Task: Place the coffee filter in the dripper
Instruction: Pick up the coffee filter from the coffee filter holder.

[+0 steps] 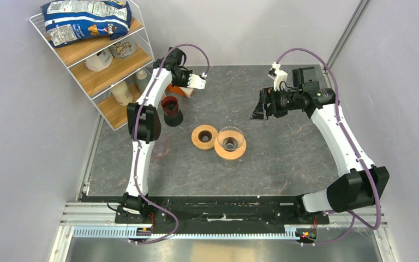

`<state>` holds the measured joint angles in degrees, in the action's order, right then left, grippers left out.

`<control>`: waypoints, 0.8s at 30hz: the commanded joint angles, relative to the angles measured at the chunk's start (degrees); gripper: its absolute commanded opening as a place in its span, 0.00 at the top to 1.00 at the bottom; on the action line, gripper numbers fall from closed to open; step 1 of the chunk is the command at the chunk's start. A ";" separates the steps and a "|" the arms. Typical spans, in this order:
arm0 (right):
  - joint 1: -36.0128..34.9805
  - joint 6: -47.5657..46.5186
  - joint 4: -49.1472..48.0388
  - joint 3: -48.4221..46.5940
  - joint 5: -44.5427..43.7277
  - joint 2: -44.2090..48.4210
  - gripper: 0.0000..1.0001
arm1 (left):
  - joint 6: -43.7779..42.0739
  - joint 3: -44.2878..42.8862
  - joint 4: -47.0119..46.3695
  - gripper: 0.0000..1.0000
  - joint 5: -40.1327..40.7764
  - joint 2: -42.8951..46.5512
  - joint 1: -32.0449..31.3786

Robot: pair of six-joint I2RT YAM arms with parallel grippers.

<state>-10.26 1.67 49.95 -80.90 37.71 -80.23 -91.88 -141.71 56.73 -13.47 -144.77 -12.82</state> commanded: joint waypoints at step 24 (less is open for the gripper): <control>0.32 1.40 -4.88 -3.34 3.23 0.99 0.10 | -3.72 -1.35 3.92 0.98 -9.24 17.57 -0.06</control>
<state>-10.22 2.57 48.14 -80.95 40.29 -80.36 -94.52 -141.80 59.90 -17.06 -134.67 -12.82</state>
